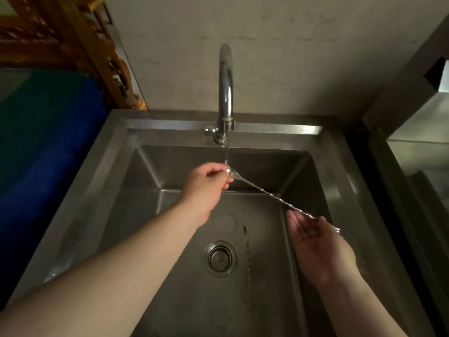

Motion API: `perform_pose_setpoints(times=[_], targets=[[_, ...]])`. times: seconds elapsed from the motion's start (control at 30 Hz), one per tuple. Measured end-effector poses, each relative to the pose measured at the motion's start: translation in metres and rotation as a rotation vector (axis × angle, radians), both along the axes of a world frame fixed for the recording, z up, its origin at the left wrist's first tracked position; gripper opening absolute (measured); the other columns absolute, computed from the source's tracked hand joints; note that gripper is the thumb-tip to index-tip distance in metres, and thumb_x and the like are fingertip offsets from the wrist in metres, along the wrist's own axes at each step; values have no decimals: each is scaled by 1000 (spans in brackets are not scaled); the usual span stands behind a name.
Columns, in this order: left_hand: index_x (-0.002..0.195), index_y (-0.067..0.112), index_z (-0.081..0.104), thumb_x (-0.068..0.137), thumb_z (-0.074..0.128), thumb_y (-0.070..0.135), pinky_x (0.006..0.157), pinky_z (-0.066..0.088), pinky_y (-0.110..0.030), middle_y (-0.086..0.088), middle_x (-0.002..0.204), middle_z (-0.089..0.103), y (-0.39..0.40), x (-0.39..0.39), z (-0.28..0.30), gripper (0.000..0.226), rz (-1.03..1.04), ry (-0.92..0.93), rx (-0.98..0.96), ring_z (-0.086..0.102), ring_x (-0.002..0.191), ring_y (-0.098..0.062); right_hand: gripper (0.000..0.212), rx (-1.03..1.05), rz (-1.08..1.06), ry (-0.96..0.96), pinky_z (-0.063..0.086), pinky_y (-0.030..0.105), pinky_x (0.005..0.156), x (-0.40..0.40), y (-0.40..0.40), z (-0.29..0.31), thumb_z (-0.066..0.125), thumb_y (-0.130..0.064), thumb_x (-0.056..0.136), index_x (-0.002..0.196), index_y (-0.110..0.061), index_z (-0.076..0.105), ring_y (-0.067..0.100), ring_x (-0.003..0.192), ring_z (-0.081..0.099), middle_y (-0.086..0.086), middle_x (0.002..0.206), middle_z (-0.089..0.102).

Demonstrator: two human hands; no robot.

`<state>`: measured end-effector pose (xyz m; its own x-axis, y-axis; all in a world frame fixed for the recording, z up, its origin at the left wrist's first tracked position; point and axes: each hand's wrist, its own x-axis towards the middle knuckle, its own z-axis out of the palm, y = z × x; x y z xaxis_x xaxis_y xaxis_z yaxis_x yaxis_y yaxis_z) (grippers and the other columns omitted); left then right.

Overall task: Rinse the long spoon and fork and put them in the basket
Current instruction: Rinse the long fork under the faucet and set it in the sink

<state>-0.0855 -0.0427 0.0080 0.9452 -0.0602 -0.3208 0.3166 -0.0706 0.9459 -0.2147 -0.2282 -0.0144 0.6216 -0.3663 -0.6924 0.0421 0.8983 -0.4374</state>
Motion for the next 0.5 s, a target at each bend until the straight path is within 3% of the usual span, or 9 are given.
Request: perform_pose_setpoints(times=[0.1, 0.23, 0.3, 0.37, 0.43, 0.5], targets=[[84, 20, 69, 89, 60, 10, 52, 44, -12, 1, 76, 72, -9, 7, 1, 16, -51, -74, 75, 60, 57, 2, 37, 43, 58, 76, 57, 44, 83, -5, 2, -17, 39, -24, 106, 103, 7, 58, 34, 74, 77, 26, 83, 76], [82, 20, 69, 89, 59, 7, 57, 48, -18, -1, 75, 71, -9, 13, 10, 17, -78, -174, 152, 61, 61, -2, 38, -32, 271, 288, 60, 35, 53, -5, 19, -29, 45, -32, 104, 95, 2, 58, 30, 59, 74, 21, 78, 71], [83, 21, 70, 89, 61, 7, 57, 45, -25, -11, 80, 72, -7, 14, 15, 18, -120, -234, 211, 60, 65, -11, 27, -200, 402, 345, 49, 29, 47, 3, 28, -27, 51, -26, 99, 86, -4, 61, 22, 50, 66, 13, 65, 67], [84, 22, 72, 88, 62, 9, 56, 43, -25, -16, 82, 72, -3, 14, 20, 17, -161, -303, 282, 54, 61, -13, 14, -504, 490, 288, 44, 24, 43, 23, 34, -17, 56, -20, 93, 82, -15, 63, 13, 49, 59, 5, 65, 64], [85, 22, 74, 86, 64, 9, 61, 49, -27, -16, 83, 72, 0, 14, 24, 16, -181, -348, 334, 58, 63, -20, 8, -873, 593, 194, 49, 14, 52, 49, 43, 0, 59, -28, 92, 93, -30, 67, -1, 59, 65, -11, 78, 69], [83, 22, 74, 85, 66, 11, 72, 54, -31, -7, 82, 74, 2, 14, 28, 13, -193, -370, 373, 66, 74, -22, 11, -1054, 689, 47, 49, 10, 63, 74, 55, 15, 57, -32, 94, 101, -35, 66, -12, 76, 64, -15, 88, 70]])
